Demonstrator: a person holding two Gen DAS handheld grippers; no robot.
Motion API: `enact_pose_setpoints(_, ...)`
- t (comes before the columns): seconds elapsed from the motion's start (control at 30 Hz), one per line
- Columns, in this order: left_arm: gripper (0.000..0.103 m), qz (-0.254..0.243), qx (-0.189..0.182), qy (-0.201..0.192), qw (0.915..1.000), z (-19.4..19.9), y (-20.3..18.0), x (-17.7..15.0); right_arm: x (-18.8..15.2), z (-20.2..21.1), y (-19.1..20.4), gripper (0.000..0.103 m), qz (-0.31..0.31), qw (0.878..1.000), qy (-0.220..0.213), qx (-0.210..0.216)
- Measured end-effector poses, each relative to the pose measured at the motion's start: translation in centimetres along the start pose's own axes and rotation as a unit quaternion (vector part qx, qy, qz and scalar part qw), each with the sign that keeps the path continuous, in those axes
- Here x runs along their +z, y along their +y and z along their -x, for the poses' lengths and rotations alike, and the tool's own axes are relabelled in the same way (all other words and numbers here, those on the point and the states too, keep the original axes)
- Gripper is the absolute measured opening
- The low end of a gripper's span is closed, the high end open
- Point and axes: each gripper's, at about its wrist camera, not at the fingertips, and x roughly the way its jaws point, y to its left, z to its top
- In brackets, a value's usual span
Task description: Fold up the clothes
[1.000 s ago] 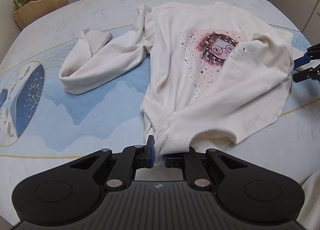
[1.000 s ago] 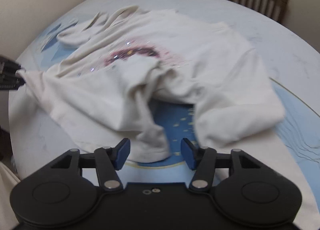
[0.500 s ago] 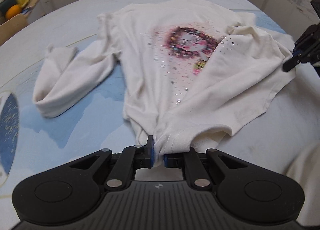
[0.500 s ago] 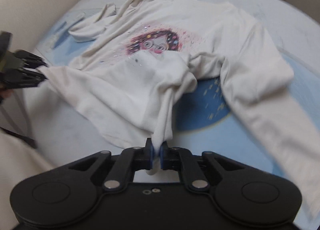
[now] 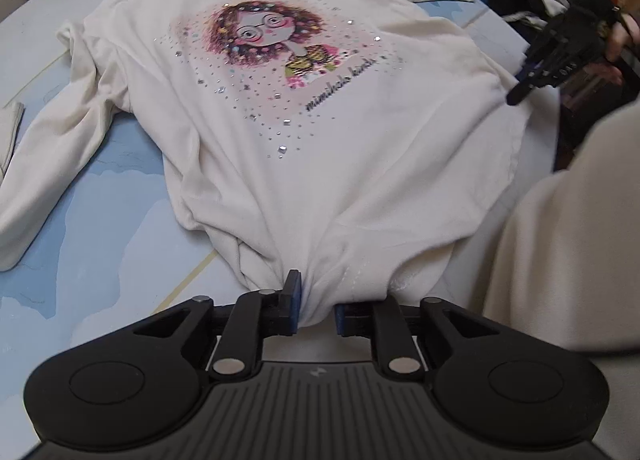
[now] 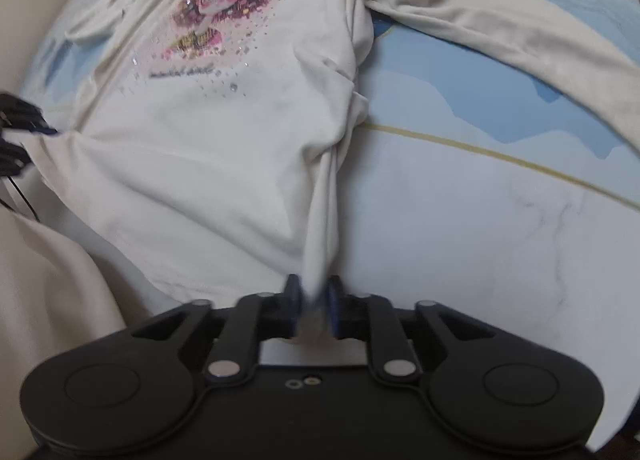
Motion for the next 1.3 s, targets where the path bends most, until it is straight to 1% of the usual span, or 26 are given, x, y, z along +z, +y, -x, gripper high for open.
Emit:
enact_pose_setpoints(0.03,0.023,-0.012,-0.002,0.002,0.9999,0.5,-0.1,-0.2,0.1,0.2,0.3,0.103,0.014,1.0,0.005,-0.021)
enact_pose_setpoints(0.07,0.027,-0.022,-0.005,0.01,0.9997,1.1,-0.3,-0.6,0.0,0.4,0.4,0.103,0.023,0.999,0.008,-0.03)
enact_pose_setpoints(0.1,0.041,-0.03,-0.011,0.022,0.9993,1.4,-0.4,-0.9,0.0,0.8,0.4,0.103,0.024,0.999,0.008,-0.035)
enact_pose_setpoints(0.13,0.06,-0.037,-0.017,0.034,0.9986,1.6,-0.5,-1.2,0.0,1.1,0.3,0.103,0.026,0.999,0.008,-0.039)
enact_pose_setpoints(0.17,0.066,-0.044,-0.016,0.04,0.9981,2.0,-0.7,-1.8,0.0,1.5,0.3,0.103,0.026,0.999,0.003,-0.044)
enact_pose_setpoints(0.2,0.068,-0.051,-0.013,0.041,0.9978,2.3,-0.9,-2.4,0.0,1.7,0.2,0.103,0.024,0.999,0.0,-0.046)
enact_pose_setpoints(0.23,0.068,-0.052,-0.005,0.04,0.9978,2.5,-0.9,-2.9,0.0,1.8,0.1,0.103,0.021,0.999,0.0,-0.049)
enact_pose_setpoints(0.3,0.068,-0.031,0.01,0.032,0.9989,2.7,-0.1,-3.6,-0.2,1.9,0.1,0.103,0.013,0.998,-0.002,-0.057)
enact_pose_setpoints(0.4,0.068,0.025,0.002,0.014,0.9996,2.7,1.2,-3.8,-1.1,2.2,0.4,0.103,0.008,0.998,0.002,-0.065)
enact_pose_setpoints(0.47,0.068,0.038,0.0,-0.001,0.9993,2.8,1.2,-3.7,-1.7,2.5,0.9,0.103,0.021,0.997,0.008,-0.078)
enact_pose_setpoints(0.5,0.068,0.044,0.01,-0.009,0.999,3.0,1.0,-3.7,-2.0,2.7,1.1,0.103,0.027,0.996,0.011,-0.084)
enact_pose_setpoints(0.6,0.068,0.064,0.046,-0.037,0.9962,3.8,0.8,-3.4,-2.3,3.1,1.2,0.103,0.023,0.998,-0.002,-0.057)
enact_pose_setpoints(0.7,0.068,0.093,0.09,-0.082,0.9883,4.9,0.7,-2.2,-1.8,2.9,1.1,0.103,0.032,0.998,-0.023,-0.039)
enact_pose_setpoints(0.77,0.069,0.115,0.104,-0.118,0.9809,5.2,0.5,-0.5,-1.5,2.4,1.2,0.103,0.048,0.998,-0.036,-0.035)
enact_pose_setpoints(0.83,0.074,0.115,0.106,-0.145,0.9769,4.5,-0.1,2.1,-1.5,1.8,1.3,0.103,0.061,0.996,-0.049,-0.03)
enact_pose_setpoints(0.87,0.074,0.105,0.111,-0.157,0.9757,3.8,-0.8,3.6,-1.5,1.6,1.2,0.103,0.064,0.996,-0.056,-0.032)
enact_pose_setpoints(0.93,0.074,0.084,0.12,-0.167,0.9751,1.7,-1.6,6.9,-1.6,1.1,0.9,0.103,0.064,0.995,-0.068,-0.028)
enact_pose_setpoints(1.0,0.074,0.078,0.109,-0.166,0.9769,-0.4,-2.0,10.2,-1.6,0.6,0.7,0.103,0.054,0.996,-0.073,-0.014)
enact_pose_setpoints(1.1,0.074,0.068,0.093,-0.166,0.9794,-3.6,-2.5,15.1,-1.8,-0.3,0.7,0.103,0.042,0.997,-0.063,0.007)
enact_pose_setpoints(1.17,0.074,0.052,0.106,-0.149,0.9818,-5.4,-2.7,17.1,-2.0,0.0,0.8,0.103,0.024,0.998,-0.06,0.016)
enact_pose_setpoints(1.23,0.074,0.051,0.101,-0.139,0.9838,-6.4,-2.3,17.8,-2.7,1.1,0.9,0.103,0.017,0.997,-0.073,0.025)
enact_pose_setpoints(1.3,0.074,0.043,0.118,-0.131,0.9834,-7.1,-2.0,17.6,-3.6,2.2,0.3,0.103,-0.006,0.996,-0.084,0.038)
